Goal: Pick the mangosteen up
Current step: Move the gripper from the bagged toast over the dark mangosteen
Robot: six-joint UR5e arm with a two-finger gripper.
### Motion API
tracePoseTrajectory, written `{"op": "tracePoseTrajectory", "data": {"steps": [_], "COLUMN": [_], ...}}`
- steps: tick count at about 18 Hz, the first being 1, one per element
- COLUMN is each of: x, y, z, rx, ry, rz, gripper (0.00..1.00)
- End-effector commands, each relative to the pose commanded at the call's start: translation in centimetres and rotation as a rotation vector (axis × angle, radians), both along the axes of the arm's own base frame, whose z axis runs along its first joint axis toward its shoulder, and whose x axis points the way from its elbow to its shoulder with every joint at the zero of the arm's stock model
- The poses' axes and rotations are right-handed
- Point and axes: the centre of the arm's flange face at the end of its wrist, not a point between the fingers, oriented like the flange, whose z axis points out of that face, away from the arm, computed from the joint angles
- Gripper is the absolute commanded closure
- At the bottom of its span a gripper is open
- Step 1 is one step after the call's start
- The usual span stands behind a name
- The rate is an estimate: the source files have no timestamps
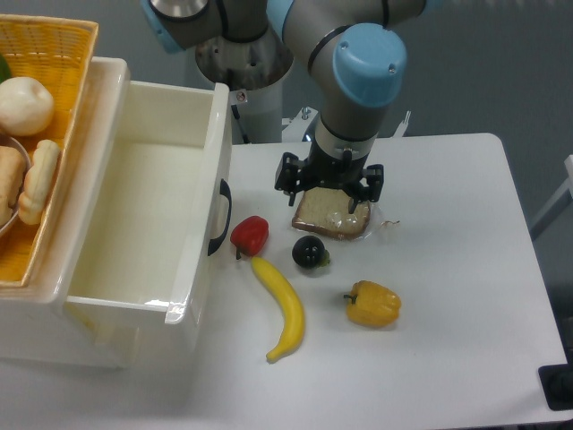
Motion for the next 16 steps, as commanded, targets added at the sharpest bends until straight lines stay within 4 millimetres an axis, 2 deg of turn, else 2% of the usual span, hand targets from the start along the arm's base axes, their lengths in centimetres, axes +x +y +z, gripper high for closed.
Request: {"op": "tracePoseTrajectory", "data": {"steps": [5, 12, 16], "x": [-0.5, -2.5, -2.7], "y": [0.0, 1.2, 1.6], "z": [-0.8, -5.5, -7.8], "rx": [-0.002, -0.007, -0.024], "ry": [-0.003, -0.005, -0.028], "rz": [-0.008, 0.003, -0.017], "gripper": [0.0, 0.0, 0.0]}}
